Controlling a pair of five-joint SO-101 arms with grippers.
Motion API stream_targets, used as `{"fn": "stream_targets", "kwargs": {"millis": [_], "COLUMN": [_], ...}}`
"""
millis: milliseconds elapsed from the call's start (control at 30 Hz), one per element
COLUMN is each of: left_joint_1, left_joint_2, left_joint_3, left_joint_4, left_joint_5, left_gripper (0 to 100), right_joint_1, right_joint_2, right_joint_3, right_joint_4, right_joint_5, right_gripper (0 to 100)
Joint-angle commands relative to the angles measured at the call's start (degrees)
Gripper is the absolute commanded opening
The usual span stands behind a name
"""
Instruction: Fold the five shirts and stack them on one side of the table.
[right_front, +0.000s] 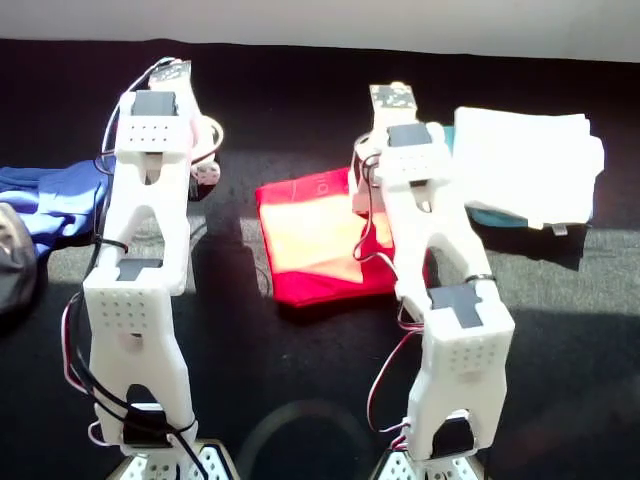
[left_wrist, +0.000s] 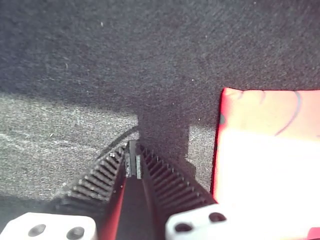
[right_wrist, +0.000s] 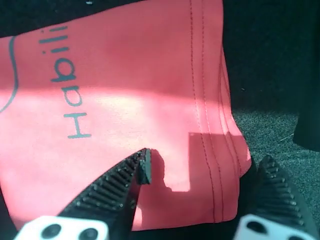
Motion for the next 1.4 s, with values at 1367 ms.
{"fn": "stream_targets", "kwargs": {"millis": [1367], "left_joint_1": [-1.7], "left_joint_2": [-1.2], "left_joint_3": [-2.2], "left_joint_4": [0.3], "left_joint_5": [0.4], "left_gripper": [1], "right_joint_1": [9.4], "right_joint_2": [8.4], "right_joint_3": [-54.2], "right_joint_4": [21.1], "right_joint_5": [15.4], "right_gripper": [0.5]}}
